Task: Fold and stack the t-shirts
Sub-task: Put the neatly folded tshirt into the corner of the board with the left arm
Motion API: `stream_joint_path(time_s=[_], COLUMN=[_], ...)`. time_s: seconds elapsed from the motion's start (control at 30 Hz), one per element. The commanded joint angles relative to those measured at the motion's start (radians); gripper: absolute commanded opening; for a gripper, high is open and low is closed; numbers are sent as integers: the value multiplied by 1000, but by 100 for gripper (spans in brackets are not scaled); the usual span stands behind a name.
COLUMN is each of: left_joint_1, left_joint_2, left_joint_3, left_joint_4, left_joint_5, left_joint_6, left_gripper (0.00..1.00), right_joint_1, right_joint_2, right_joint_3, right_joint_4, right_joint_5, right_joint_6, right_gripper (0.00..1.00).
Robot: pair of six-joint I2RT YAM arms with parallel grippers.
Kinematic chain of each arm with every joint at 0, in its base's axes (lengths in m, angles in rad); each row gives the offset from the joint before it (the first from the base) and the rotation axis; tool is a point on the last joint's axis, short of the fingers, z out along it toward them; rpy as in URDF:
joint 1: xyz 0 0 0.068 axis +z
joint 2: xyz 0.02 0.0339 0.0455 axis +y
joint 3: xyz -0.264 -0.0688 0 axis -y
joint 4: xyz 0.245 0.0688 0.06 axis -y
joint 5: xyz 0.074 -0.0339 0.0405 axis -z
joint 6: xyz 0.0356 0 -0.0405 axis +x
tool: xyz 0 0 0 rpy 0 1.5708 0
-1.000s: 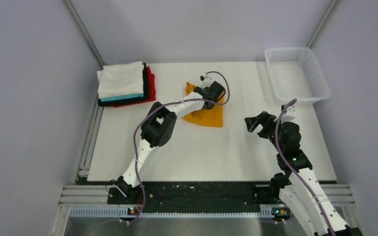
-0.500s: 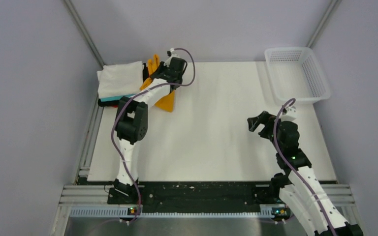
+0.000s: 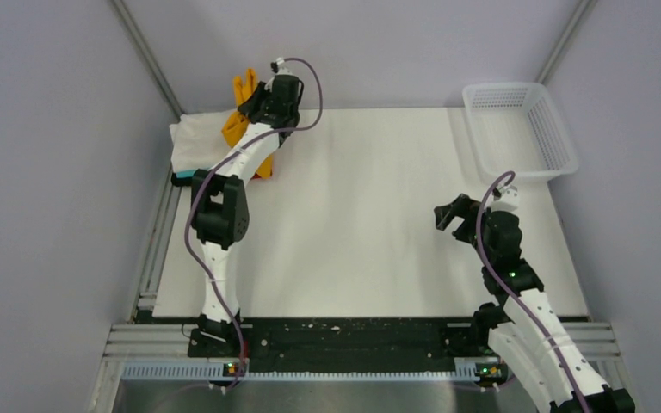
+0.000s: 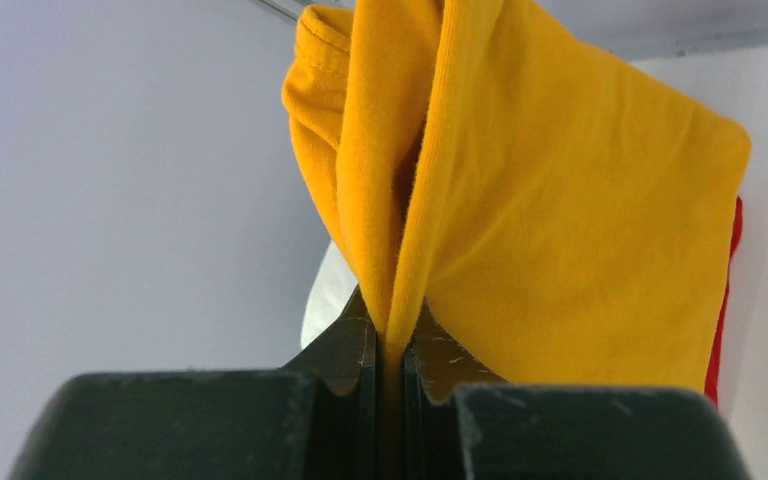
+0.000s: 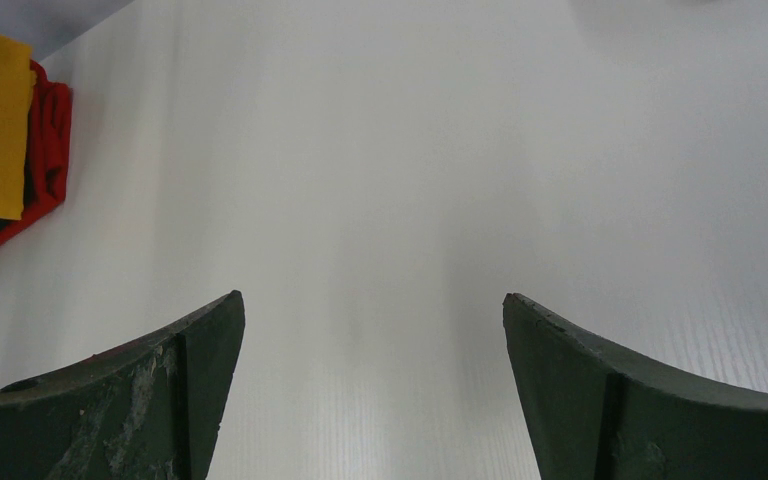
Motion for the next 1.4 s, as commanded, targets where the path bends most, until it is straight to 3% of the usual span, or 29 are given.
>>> stream_joint_path(time_s=[0.0,0.57,0.83,1.2,1.37], left_joint_1=[12,51,72,138,141], left_joint_2=[-95,-134,-127,-109,-144], left_joint_3=[99,188,115,-37,-178], left_joint_4=[53,-4,-25,159,355], left_joint_5=[-20,28,56,-4,-36], left_joint_6=[37,-41,-110,-110,-100], left_gripper=[0,0,0,0,0], right_joint_1=[-7,-7,-5,-5,-6], right_joint_2=[8,47,69,97,115], right_joint_3=[13,19,19,25,29], right_joint_4=[13,19,26,22,19], right_joint_5=[27,41,43,43,41], right_joint_6=[-15,-15,-16,-13,-8], right_gripper=[98,98,98,98,97])
